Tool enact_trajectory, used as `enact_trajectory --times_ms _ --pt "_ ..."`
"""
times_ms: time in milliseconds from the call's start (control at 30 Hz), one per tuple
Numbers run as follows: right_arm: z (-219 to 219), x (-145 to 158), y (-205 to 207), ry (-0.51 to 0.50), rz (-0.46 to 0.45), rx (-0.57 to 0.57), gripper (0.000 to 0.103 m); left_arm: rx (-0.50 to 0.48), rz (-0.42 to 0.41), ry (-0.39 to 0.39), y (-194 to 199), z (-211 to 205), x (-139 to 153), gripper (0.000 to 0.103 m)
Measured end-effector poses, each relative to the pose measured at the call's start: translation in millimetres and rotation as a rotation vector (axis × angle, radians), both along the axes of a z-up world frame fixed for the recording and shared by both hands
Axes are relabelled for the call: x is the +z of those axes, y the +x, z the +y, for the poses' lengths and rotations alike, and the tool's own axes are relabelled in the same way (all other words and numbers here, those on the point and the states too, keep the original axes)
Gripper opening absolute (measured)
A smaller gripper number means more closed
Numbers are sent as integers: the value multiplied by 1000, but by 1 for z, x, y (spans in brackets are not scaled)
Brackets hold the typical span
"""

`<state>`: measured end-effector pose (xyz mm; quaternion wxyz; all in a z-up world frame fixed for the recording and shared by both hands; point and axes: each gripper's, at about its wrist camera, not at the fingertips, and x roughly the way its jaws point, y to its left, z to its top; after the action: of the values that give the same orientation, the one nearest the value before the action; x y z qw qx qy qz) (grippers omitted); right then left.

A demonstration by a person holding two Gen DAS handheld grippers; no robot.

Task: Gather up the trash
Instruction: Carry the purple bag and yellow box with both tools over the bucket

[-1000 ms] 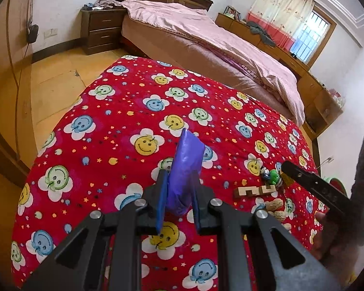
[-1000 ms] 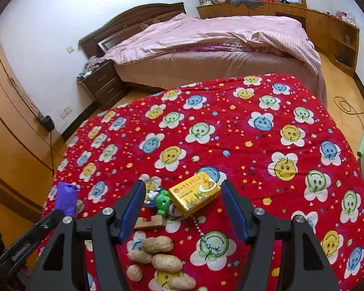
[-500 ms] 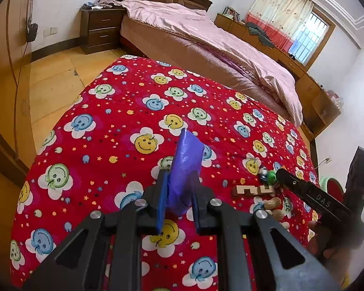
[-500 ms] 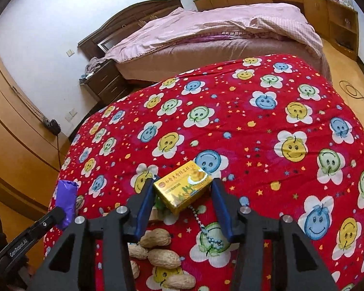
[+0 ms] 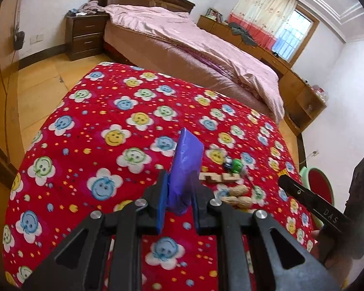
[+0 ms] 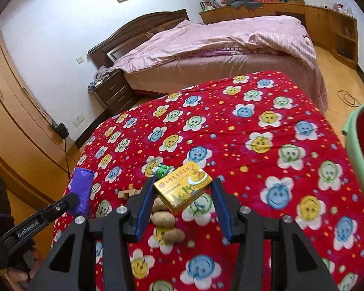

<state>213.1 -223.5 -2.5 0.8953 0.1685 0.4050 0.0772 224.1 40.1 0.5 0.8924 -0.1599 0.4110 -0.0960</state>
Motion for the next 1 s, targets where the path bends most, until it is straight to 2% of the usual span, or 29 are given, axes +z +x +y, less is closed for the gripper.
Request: enact_trajectory --times_ms 133,500,1000 --pt "-10 10 -16 6 -5 -14 50 -28 -14 6 -9 -13 8 17" --pt "-35 46 -68 -15 -88 -48 50 -110 -62 31 -33 -51 32 17" --pt "-77 69 -126 -27 -161 -143 50 -205 -140 74 -67 -99 60 17"
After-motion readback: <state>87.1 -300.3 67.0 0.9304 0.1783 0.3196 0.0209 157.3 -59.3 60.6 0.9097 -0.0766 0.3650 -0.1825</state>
